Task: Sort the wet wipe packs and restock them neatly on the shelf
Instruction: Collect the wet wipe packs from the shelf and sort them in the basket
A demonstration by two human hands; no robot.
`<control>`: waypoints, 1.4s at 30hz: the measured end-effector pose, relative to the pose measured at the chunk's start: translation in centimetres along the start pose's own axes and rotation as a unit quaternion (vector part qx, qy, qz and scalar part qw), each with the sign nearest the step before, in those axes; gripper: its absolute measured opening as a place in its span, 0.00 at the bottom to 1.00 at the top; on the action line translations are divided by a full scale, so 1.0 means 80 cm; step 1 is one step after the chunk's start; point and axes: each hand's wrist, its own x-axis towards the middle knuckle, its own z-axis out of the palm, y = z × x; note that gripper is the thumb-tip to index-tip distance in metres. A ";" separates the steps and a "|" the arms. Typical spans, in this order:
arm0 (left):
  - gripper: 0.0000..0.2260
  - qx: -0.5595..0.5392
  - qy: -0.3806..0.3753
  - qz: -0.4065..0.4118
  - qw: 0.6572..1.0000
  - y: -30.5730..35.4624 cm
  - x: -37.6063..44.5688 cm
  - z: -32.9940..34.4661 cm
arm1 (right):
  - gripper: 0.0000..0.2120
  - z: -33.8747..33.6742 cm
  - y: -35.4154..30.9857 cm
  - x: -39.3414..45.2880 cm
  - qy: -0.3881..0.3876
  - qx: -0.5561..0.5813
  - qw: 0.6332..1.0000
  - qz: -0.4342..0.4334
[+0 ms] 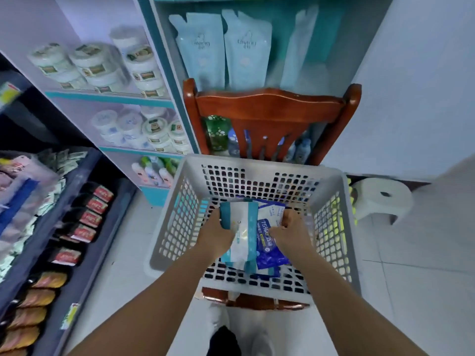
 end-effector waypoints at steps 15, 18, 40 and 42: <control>0.19 0.097 -0.189 -0.167 0.963 -0.132 0.145 0.094 | 0.16 0.070 0.142 0.139 -0.047 -0.147 0.975 0.160; 0.28 0.118 -0.225 -0.186 0.949 -0.146 0.150 0.112 | 0.17 0.079 0.173 0.157 -0.105 -0.188 0.956 0.199; 0.24 0.426 -0.059 0.092 0.898 -0.048 0.016 0.043 | 0.27 0.038 0.030 0.026 -0.150 -0.393 0.897 -0.136; 0.22 0.432 -0.026 0.101 0.896 -0.036 -0.012 0.021 | 0.28 0.039 0.012 0.005 -0.144 -0.415 0.882 -0.171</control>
